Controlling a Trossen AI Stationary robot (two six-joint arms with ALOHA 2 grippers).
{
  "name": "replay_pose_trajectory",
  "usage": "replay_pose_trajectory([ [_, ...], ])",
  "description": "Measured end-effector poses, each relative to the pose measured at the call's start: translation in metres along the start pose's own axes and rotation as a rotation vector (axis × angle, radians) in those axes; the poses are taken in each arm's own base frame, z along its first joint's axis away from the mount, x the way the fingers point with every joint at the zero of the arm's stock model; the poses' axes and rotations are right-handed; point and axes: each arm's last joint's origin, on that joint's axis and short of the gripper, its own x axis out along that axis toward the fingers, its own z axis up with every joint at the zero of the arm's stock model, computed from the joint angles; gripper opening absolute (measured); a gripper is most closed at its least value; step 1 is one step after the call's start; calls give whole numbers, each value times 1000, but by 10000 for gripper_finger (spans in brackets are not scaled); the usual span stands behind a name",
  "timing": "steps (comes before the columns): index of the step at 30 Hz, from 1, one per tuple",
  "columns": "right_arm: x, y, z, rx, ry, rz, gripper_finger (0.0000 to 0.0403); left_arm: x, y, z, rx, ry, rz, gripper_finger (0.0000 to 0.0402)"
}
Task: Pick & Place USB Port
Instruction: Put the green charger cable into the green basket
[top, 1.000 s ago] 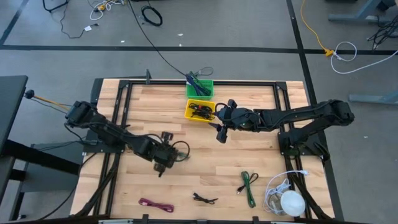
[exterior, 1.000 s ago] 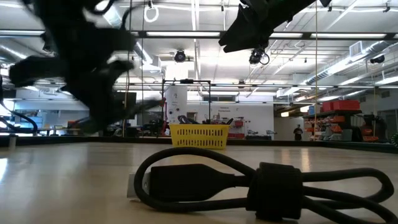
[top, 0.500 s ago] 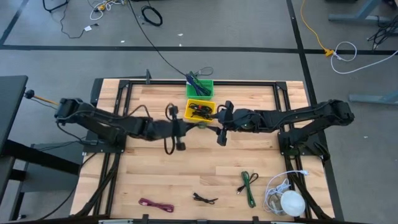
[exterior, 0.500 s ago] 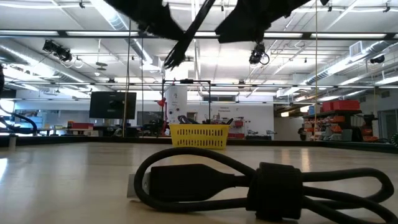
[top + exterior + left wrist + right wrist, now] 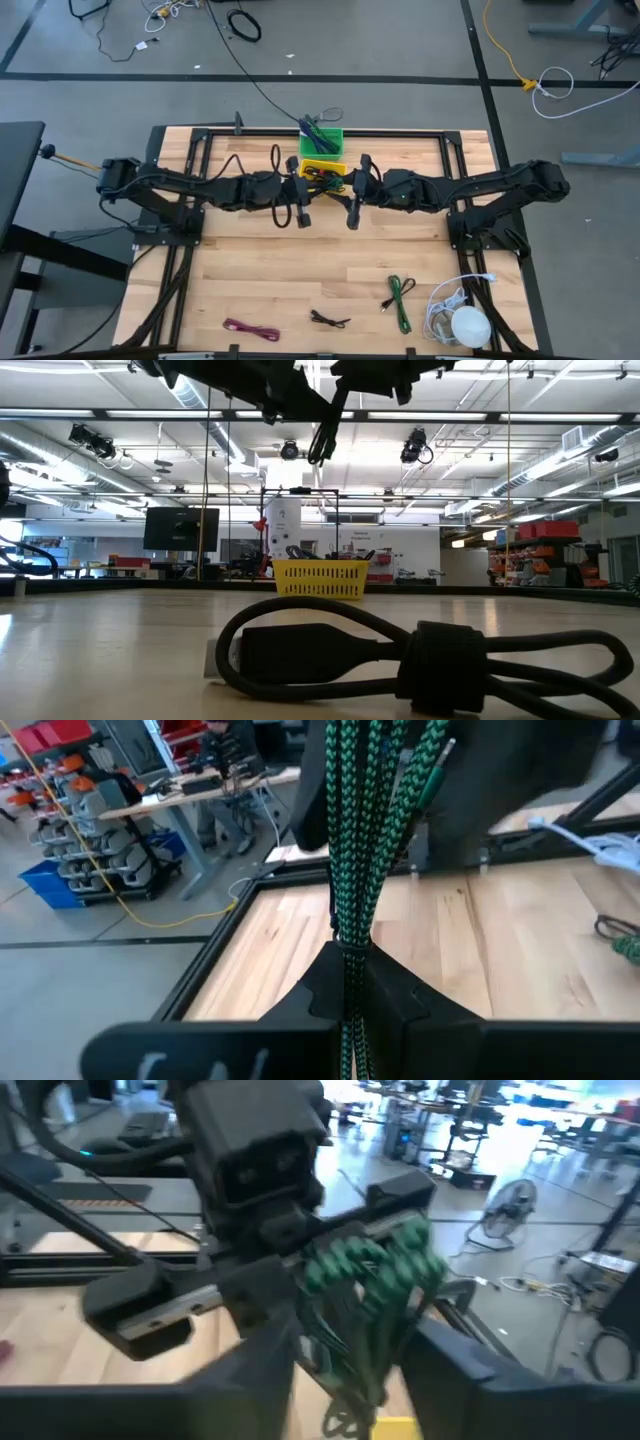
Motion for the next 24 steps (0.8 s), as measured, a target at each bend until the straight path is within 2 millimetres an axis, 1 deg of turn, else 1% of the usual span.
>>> replay_pose_trajectory([
  [3, 0, -1, -1, -19, 7, -20, 46, 0, 0, 1, -2, -4, 1, 17],
  [4, 0, -1, -1, -34, 8, -20, 27, 0, 0, 1, -2, -5, 3, 17],
  [7, 0, -1, 0, -31, 0, -30, 20, 0, 1, 1, -6, -13, 8, 24],
  [12, 1, -4, 0, -38, 3, -62, 19, 0, 2, 3, -9, -23, 15, 75],
  [15, 2, -8, -1, -42, 11, -76, 19, 0, 3, 3, -6, -21, 17, 94],
  [20, 5, -22, -5, -42, 45, -121, 19, 0, 3, 1, 52, 4, 52, 102],
  [24, 8, -38, -7, -36, 66, -173, 19, -1, 5, -4, 132, 81, 165, 100],
])
